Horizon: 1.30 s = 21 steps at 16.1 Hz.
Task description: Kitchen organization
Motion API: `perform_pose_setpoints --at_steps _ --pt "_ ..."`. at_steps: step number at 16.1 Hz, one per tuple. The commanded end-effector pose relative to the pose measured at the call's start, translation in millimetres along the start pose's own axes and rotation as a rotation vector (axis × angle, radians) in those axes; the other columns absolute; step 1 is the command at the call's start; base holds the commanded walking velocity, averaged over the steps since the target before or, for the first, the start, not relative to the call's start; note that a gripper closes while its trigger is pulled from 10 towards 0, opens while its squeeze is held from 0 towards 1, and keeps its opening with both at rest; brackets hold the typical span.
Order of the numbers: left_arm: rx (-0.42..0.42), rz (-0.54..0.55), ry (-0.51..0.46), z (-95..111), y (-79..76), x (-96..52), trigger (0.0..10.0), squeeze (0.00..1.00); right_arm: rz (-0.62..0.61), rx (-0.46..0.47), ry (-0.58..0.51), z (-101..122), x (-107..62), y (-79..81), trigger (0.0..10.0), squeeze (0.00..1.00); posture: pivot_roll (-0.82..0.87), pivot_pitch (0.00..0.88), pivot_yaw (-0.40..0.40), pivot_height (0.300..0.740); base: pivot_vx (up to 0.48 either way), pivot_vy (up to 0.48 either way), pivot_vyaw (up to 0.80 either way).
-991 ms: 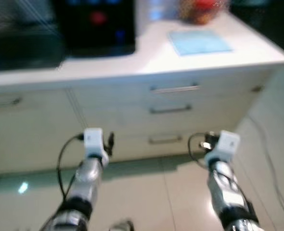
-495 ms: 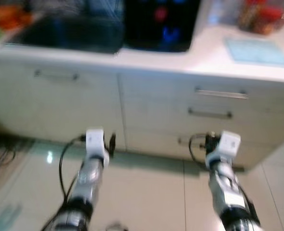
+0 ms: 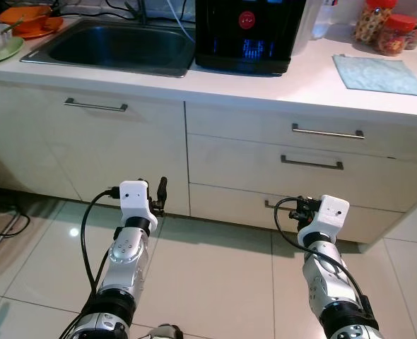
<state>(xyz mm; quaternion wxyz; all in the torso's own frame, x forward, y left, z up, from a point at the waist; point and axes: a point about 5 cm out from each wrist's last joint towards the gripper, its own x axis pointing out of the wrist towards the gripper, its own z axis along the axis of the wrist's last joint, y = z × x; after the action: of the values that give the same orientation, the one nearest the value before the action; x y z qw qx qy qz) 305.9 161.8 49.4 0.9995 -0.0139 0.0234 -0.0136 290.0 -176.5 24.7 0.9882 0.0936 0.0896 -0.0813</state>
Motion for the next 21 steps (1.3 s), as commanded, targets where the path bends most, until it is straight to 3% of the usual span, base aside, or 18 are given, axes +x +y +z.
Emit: perform_pose_setpoints --at_steps 1,7,10,13,21 --pt "0.001 0.0 -0.004 -0.8 0.5 -1.6 10.0 0.0 -0.002 0.003 -0.007 1.5 0.8 -0.4 10.0 0.0 -0.01 0.045 -0.01 0.74 0.0 0.0 0.0" --pt "-0.014 0.018 0.026 -5.4 2.4 -2.7 10.0 0.0 -0.001 0.004 -0.004 1.5 1.4 -0.8 10.0 0.0 -0.01 0.05 -0.012 0.74 0.0 0.0 0.0" --pt "-0.009 0.021 0.039 -6.6 3.1 -1.9 10.0 0.0 0.001 0.01 -0.001 1.3 1.4 -0.5 10.0 0.0 -0.01 0.051 -0.012 0.74 0.0 0.415 0.0" --pt "-0.007 0.024 0.042 -6.8 3.1 -1.8 10.0 0.0 0.004 0.012 0.0 1.1 1.2 -0.3 10.0 0.0 0.0 0.057 -0.015 0.74 0.0 0.0 0.0" --pt "-0.008 0.039 0.049 -8.1 4.7 -2.3 10.0 0.0 0.013 0.017 0.0 0.9 1.0 0.9 10.0 0.0 0.0 0.059 -0.016 0.74 0.0 0.412 0.0"
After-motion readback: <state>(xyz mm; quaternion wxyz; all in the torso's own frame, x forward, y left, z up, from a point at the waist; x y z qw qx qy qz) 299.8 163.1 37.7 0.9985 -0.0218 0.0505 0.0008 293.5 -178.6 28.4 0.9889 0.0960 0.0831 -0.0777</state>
